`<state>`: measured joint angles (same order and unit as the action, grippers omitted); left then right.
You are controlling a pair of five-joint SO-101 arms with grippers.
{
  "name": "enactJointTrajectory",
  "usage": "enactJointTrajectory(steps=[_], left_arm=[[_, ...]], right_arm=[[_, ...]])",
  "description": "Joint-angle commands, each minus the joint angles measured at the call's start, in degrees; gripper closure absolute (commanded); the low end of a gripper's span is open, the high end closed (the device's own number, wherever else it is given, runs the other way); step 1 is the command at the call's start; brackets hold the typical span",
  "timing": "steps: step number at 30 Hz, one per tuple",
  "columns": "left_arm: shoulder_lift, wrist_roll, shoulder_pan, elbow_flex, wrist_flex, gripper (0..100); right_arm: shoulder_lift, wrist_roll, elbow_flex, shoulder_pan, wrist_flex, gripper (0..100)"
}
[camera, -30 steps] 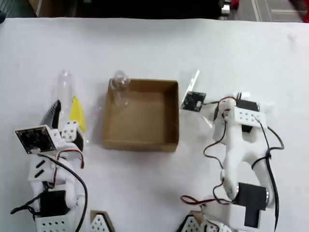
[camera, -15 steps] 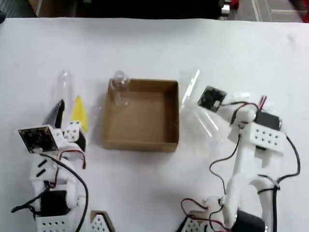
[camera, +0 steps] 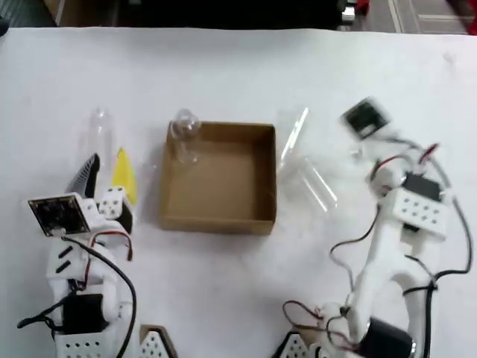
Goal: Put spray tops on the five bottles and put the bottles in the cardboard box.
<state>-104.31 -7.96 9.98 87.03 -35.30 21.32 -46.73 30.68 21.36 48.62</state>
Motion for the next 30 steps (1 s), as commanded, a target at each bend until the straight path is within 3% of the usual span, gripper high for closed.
enactJointTrajectory(steps=[1,7,12,20,30], left_arm=[[-0.40,0.44,-0.31,-1.05,1.32,85],[-0.40,0.44,-0.31,-1.05,1.32,85],[-0.40,0.44,-0.31,-1.05,1.41,85],[-0.40,0.44,-0.31,-0.97,1.58,85],[-0.40,0.44,-0.48,-0.79,1.67,85]], right_arm=[[-6.99,26.81,-16.88,4.62,3.91,96.2],[-32.22,49.58,-43.34,6.29,22.37,90.5],[-50.07,62.86,-62.33,5.41,33.45,81.7],[-67.12,70.59,-83.60,5.14,41.36,79.4],[-76.88,73.76,-93.63,5.32,41.45,79.6]])
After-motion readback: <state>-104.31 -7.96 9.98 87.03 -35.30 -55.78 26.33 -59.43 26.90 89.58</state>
